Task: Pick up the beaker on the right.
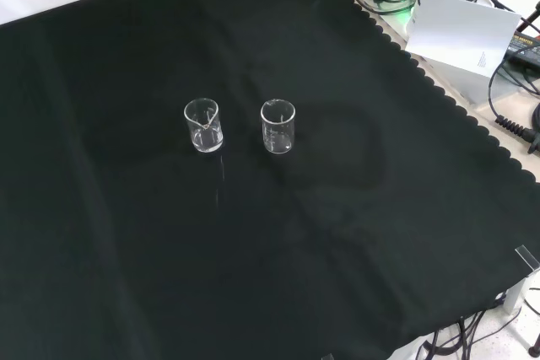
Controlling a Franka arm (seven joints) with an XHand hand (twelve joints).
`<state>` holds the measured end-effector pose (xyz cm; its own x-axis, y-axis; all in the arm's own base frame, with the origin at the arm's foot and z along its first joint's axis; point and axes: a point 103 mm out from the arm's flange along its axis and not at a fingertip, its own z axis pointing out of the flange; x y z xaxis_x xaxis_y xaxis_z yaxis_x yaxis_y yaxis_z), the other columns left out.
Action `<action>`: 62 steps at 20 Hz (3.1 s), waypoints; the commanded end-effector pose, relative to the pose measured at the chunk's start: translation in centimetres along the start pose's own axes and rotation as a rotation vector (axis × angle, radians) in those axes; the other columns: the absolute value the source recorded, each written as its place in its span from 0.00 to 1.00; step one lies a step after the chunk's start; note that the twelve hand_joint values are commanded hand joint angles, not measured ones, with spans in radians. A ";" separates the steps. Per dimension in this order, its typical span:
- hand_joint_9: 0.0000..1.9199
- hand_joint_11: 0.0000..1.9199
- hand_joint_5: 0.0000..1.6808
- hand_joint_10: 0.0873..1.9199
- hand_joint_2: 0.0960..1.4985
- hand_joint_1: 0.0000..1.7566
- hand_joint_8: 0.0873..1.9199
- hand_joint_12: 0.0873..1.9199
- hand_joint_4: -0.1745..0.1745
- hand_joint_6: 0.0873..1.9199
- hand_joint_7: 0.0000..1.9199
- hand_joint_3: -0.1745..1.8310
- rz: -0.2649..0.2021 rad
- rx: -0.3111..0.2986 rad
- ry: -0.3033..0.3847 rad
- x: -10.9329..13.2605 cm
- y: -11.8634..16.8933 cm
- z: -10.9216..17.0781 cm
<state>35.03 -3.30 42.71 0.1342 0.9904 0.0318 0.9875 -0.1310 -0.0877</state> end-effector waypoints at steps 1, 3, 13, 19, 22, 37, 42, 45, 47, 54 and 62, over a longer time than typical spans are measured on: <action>0.12 0.00 0.18 0.35 0.83 0.11 0.30 0.69 0.36 0.00 0.04 0.09 -0.046 -0.011 0.046 -1.2 8.9 4.4; 0.12 0.00 0.18 0.35 0.83 0.12 0.30 0.69 0.36 0.00 0.05 0.09 -0.067 0.002 0.065 -0.8 11.3 5.6; 0.14 0.00 0.19 0.35 0.80 0.14 0.31 0.70 0.35 0.00 0.05 0.08 -0.133 0.011 0.142 -0.1 17.0 11.1; 0.13 0.00 0.19 0.34 0.78 0.19 0.32 0.69 0.36 0.00 0.05 0.07 -0.190 0.061 0.209 1.0 17.9 16.5; 0.13 0.00 0.19 0.34 0.75 0.24 0.32 0.69 0.36 0.00 0.05 0.05 -0.216 0.077 0.244 1.6 18.1 18.5; 0.17 0.00 0.26 0.34 0.65 0.45 0.33 0.73 0.34 0.00 0.08 0.00 -0.267 0.160 0.366 0.8 19.4 24.7; 0.20 0.02 0.29 0.34 0.64 0.48 0.34 0.73 0.33 0.00 0.12 0.00 -0.315 0.152 0.447 -0.7 20.2 25.8; 0.22 0.02 0.30 0.34 0.62 0.49 0.36 0.73 0.33 0.00 0.15 0.00 -0.361 0.199 0.472 -1.1 20.7 27.0; 0.22 0.03 0.30 0.34 0.61 0.50 0.36 0.73 0.34 0.00 0.15 0.00 -0.382 0.214 0.484 -1.0 20.8 27.8; 0.21 0.01 0.28 0.32 0.59 0.51 0.35 0.72 0.37 0.00 0.13 0.00 -0.410 0.241 0.508 -0.2 21.3 30.2; 0.12 0.00 0.19 0.30 0.57 0.49 0.33 0.67 0.40 0.00 0.05 0.00 -0.447 0.277 0.609 1.0 21.7 32.1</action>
<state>53.83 -4.65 9.73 -0.1611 0.7838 0.5998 0.9219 0.3365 -0.1922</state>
